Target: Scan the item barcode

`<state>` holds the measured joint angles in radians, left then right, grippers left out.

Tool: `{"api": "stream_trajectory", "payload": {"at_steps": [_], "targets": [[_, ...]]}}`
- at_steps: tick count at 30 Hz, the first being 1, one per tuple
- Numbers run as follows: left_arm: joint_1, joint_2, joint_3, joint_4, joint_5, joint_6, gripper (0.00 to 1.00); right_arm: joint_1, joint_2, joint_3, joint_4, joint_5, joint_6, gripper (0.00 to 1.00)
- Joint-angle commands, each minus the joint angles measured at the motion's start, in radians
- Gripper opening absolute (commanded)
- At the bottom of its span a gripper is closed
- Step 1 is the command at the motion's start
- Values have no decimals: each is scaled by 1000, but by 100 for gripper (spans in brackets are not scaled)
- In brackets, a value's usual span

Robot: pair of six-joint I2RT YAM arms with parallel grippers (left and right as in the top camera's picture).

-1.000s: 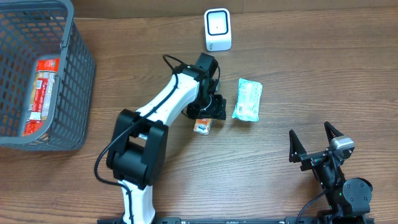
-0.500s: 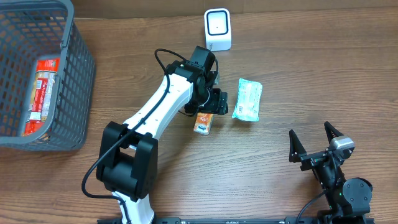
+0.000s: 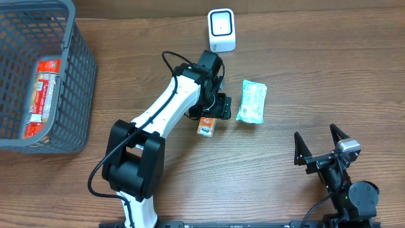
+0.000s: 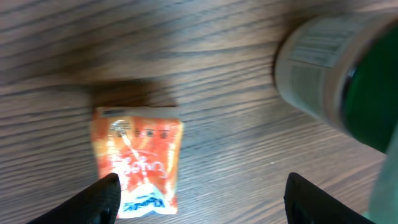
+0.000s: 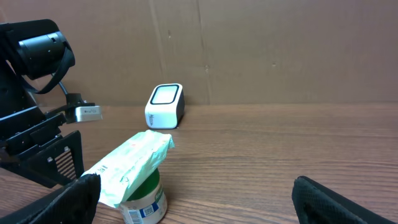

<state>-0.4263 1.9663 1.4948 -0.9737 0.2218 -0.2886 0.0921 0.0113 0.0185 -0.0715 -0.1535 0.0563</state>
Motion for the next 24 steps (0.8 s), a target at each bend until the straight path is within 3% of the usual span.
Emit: {"api": "stream_trajectory", "payload": {"at_steps": [1, 12, 14, 21, 24], "targets": [[47, 11, 13, -17, -31, -3, 75, -3, -7, -11, 5, -5, 2, 100], [103, 11, 12, -69, -119, 64, 81, -3, -7, -11, 5, -5, 2, 100], [103, 11, 12, -69, -118, 87, 77, -3, -7, -11, 5, -5, 2, 100], [103, 11, 12, -73, -121, 128, 49, -3, -7, -11, 5, -5, 3, 100], [103, 11, 12, -73, -121, 128, 43, -3, -7, -11, 5, -5, 3, 100]]}}
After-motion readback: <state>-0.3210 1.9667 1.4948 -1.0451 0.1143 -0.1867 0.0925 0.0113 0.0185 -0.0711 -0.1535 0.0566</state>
